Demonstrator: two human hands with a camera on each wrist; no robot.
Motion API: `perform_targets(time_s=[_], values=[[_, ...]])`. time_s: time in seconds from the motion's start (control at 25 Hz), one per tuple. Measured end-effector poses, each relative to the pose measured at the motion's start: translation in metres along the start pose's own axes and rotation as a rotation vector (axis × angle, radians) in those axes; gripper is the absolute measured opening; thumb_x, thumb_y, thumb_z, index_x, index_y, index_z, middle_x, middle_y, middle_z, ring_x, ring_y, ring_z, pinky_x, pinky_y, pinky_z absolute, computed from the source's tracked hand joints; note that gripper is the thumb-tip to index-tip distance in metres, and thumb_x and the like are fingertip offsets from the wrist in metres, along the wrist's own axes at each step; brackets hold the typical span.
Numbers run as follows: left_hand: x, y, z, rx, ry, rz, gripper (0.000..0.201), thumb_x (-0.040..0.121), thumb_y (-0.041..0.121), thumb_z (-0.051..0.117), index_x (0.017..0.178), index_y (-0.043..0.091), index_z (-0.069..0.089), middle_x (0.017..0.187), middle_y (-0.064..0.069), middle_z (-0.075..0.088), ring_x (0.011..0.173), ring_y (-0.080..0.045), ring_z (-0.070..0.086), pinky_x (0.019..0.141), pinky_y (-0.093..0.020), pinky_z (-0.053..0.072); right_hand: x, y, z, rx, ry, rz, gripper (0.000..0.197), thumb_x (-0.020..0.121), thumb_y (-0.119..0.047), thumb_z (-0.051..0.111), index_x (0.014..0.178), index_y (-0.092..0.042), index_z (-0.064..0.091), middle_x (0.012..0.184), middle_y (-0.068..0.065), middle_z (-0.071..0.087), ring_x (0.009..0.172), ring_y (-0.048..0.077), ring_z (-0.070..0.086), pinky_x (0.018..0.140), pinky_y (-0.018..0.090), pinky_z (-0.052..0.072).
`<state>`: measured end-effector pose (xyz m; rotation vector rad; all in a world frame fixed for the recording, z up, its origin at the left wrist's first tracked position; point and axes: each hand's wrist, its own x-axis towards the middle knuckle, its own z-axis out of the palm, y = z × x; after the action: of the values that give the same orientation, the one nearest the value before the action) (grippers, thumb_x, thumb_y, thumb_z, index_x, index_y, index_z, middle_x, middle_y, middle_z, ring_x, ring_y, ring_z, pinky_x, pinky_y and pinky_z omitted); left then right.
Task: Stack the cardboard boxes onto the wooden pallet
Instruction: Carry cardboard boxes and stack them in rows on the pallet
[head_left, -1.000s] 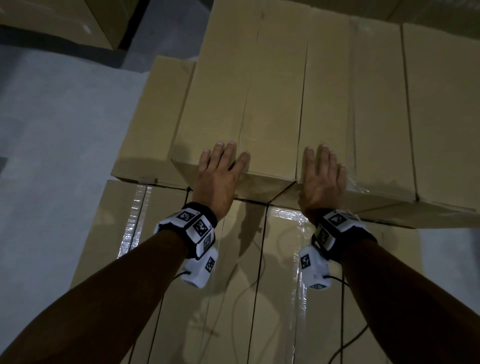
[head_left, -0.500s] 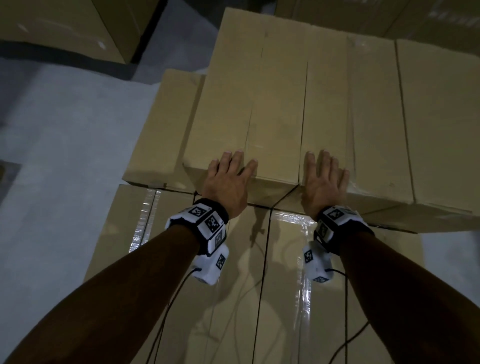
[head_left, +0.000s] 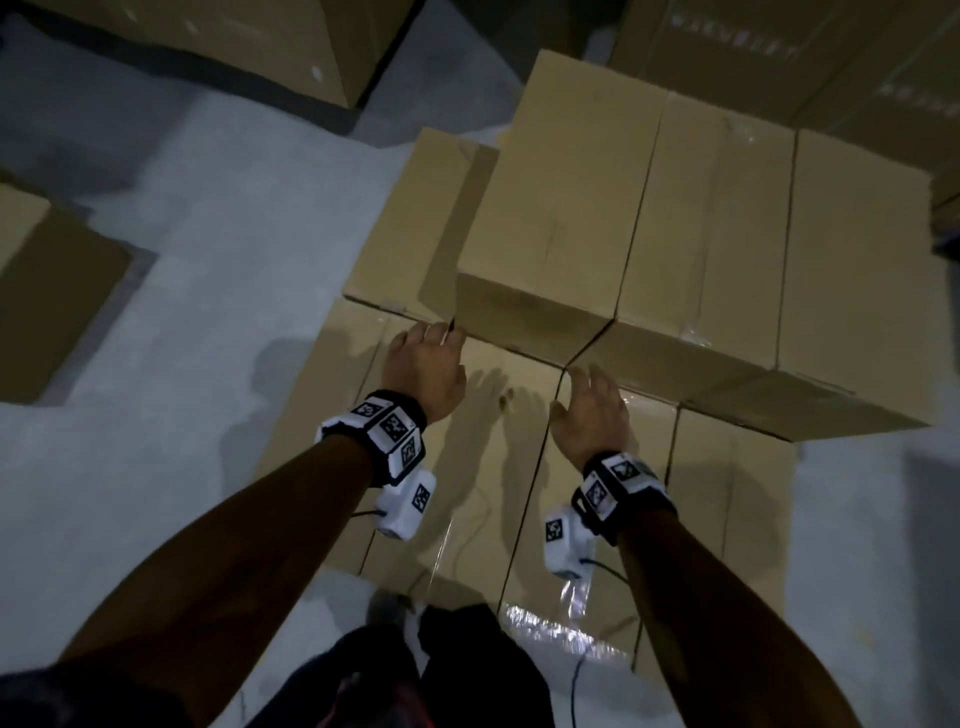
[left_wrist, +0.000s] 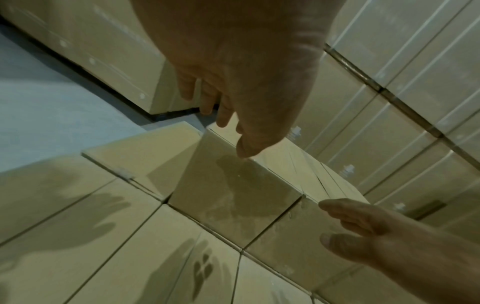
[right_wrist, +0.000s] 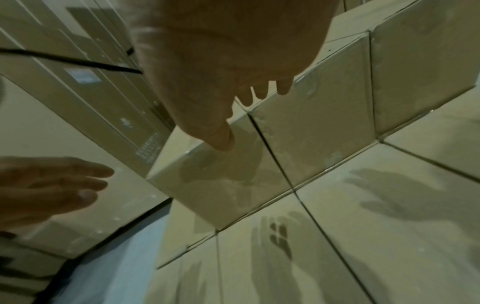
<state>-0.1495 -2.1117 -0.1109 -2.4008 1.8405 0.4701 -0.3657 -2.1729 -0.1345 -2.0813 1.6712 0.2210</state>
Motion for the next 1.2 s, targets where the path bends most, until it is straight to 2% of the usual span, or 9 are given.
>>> perform_targets(time_s=[0.16, 0.36, 0.48, 0.8, 0.92, 1.2], values=[[-0.079, -0.033, -0.012, -0.092, 0.039, -0.102, 0.049, 0.096, 0.033, 0.048, 0.142, 0.015, 0.043, 0.144, -0.009, 0.047, 0.134, -0.030, 0.040, 0.105, -0.043, 0.037, -0.044, -0.058, -0.001, 0.028, -0.014, -0.143, 0.050, 0.100, -0.030, 0.050, 0.148, -0.017, 0.044, 0.157, 0.010, 0.033, 0.145, 0.030, 0.028, 0.116, 0.043, 0.028], [-0.173, -0.108, -0.017, -0.140, 0.123, -0.261, 0.050, 0.094, 0.031, 0.052, 0.139, 0.011, 0.047, 0.140, -0.011, 0.052, 0.128, -0.032, 0.045, 0.102, -0.044, 0.040, -0.093, -0.149, 0.014, -0.008, -0.069, -0.345, 0.049, 0.101, -0.032, 0.050, 0.147, -0.016, 0.046, 0.153, 0.009, 0.041, 0.141, 0.030, 0.035, 0.113, 0.043, 0.033], [-0.234, -0.163, -0.014, -0.172, 0.191, -0.387, 0.051, 0.096, 0.032, 0.052, 0.142, 0.011, 0.045, 0.142, -0.011, 0.050, 0.130, -0.031, 0.044, 0.104, -0.043, 0.039, -0.134, -0.210, 0.033, -0.013, -0.097, -0.467, 0.049, 0.100, -0.032, 0.051, 0.146, -0.016, 0.047, 0.152, 0.008, 0.043, 0.139, 0.029, 0.038, 0.113, 0.043, 0.033], [-0.426, -0.332, 0.004, -0.216, 0.312, -0.627, 0.049, 0.094, 0.032, 0.055, 0.139, 0.011, 0.048, 0.141, -0.012, 0.051, 0.129, -0.033, 0.044, 0.103, -0.045, 0.039, -0.270, -0.397, 0.124, -0.054, -0.126, -0.724, 0.053, 0.100, -0.041, 0.052, 0.147, -0.018, 0.046, 0.157, 0.007, 0.038, 0.144, 0.028, 0.032, 0.116, 0.044, 0.029], [-0.497, -0.388, 0.015, -0.218, 0.327, -0.739, 0.051, 0.095, 0.033, 0.053, 0.141, 0.012, 0.046, 0.147, -0.013, 0.046, 0.136, -0.034, 0.038, 0.107, -0.046, 0.036, -0.321, -0.463, 0.159, -0.082, -0.160, -0.809, 0.055, 0.100, -0.042, 0.051, 0.149, -0.018, 0.044, 0.158, 0.007, 0.036, 0.145, 0.028, 0.030, 0.117, 0.043, 0.027], [-0.609, -0.482, 0.034, -0.269, 0.376, -1.031, 0.053, 0.098, 0.036, 0.046, 0.147, 0.016, 0.037, 0.156, -0.009, 0.034, 0.144, -0.032, 0.028, 0.112, -0.046, 0.031, -0.403, -0.596, 0.221, -0.190, -0.219, -1.061, 0.056, 0.100, -0.041, 0.051, 0.149, -0.017, 0.042, 0.157, 0.008, 0.036, 0.144, 0.028, 0.031, 0.116, 0.043, 0.029]])
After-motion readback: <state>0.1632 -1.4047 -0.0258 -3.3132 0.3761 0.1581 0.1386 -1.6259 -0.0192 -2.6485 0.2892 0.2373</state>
